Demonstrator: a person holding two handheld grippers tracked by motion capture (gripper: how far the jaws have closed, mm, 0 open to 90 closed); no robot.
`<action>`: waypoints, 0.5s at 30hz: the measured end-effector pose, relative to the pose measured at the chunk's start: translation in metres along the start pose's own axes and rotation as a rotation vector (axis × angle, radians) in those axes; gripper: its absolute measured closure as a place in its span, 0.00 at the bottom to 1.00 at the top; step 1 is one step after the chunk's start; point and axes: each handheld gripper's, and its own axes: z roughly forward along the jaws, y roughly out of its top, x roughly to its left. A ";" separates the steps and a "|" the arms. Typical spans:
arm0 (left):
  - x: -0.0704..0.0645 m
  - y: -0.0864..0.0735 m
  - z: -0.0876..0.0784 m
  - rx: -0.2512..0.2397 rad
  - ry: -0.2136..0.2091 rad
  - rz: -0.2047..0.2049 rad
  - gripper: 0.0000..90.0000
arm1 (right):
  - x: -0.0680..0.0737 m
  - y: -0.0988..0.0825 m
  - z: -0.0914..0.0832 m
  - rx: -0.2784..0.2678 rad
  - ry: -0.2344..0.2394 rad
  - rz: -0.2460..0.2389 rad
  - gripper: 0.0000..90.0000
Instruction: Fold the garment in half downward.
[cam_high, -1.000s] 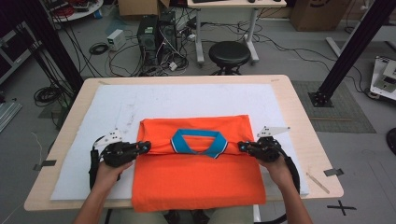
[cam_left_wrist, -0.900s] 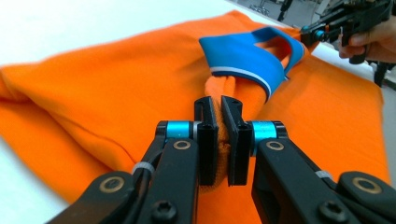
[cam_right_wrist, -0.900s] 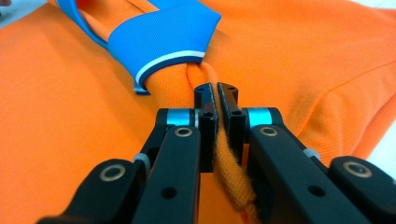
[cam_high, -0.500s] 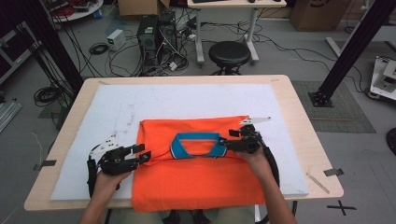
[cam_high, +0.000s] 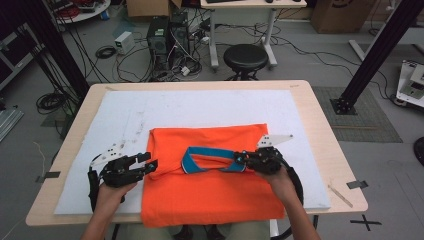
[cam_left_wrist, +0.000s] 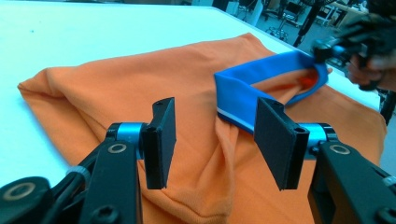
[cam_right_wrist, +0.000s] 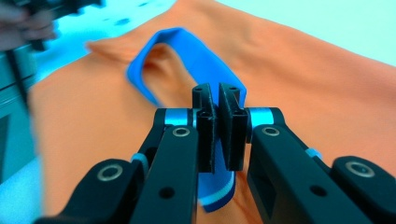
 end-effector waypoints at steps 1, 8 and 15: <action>-0.001 0.002 0.001 0.001 -0.002 0.003 0.54 | 0.003 -0.004 -0.003 0.001 0.013 -0.011 0.96; -0.013 0.019 0.026 0.025 -0.034 -0.013 0.47 | 0.006 -0.031 -0.011 0.048 0.097 0.019 0.85; -0.028 0.035 0.079 0.110 -0.091 -0.013 0.38 | -0.004 -0.032 -0.040 -0.088 0.019 0.106 0.68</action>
